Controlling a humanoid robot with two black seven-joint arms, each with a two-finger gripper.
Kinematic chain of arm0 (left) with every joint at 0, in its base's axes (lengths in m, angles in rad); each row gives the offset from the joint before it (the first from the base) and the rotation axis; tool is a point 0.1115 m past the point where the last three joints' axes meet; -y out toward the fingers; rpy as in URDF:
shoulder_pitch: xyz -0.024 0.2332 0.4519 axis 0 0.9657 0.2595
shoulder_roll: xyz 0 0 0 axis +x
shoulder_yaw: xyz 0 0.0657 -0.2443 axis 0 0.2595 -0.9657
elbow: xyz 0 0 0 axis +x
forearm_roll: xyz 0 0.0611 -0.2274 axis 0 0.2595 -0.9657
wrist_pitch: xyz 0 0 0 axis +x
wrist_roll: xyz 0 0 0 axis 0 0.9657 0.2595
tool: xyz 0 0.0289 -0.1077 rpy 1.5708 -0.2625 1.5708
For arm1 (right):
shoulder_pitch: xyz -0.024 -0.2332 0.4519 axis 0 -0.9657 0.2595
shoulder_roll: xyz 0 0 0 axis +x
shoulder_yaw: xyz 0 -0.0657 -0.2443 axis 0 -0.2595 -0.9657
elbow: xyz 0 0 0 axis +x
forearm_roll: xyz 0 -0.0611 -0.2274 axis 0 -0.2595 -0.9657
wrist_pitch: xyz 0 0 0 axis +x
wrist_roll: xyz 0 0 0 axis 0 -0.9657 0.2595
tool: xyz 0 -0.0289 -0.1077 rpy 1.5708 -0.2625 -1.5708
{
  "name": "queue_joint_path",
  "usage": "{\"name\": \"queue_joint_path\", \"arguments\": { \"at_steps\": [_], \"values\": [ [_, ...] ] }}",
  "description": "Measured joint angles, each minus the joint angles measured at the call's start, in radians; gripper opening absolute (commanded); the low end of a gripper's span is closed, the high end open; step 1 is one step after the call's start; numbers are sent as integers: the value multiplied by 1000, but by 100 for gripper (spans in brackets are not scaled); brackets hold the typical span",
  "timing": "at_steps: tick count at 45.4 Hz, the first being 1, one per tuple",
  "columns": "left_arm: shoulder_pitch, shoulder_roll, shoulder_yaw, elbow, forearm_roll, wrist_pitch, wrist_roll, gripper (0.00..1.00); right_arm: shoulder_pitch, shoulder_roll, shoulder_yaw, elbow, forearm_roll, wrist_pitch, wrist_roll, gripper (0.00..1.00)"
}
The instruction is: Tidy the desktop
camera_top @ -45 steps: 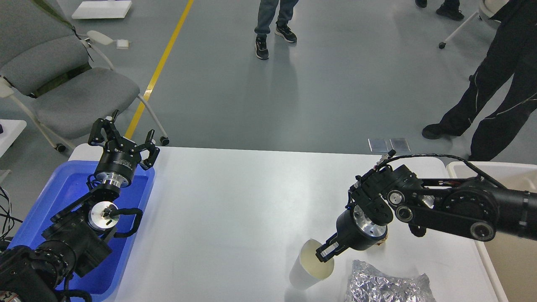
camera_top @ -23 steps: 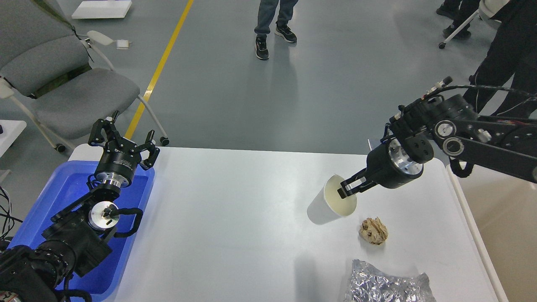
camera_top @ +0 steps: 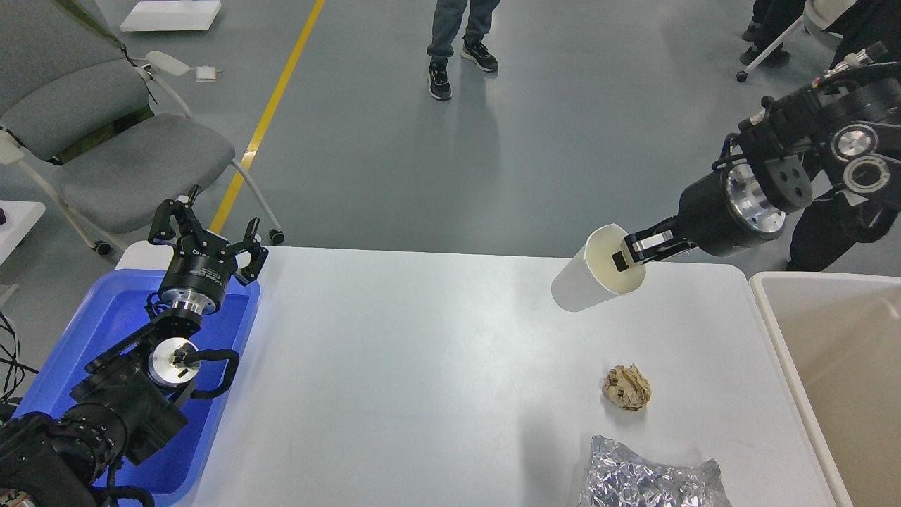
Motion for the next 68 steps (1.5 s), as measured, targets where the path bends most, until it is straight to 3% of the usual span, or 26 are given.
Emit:
{"name": "queue_joint_path", "arguments": {
  "at_steps": [19,37,53,68],
  "values": [
    [0,0,0,0,0,0,0,100,-67,-212,8,-40,-7,-45,0,0],
    [0,0,0,0,0,0,0,100,-282,-380,35,-175,53,-284,4,0],
    [0,0,0,-1,0,0,0,100,-496,-384,38,-359,283,-497,7,0],
    [0,0,0,0,0,0,0,100,-707,-251,42,-626,555,-630,30,0]
  ]
}}
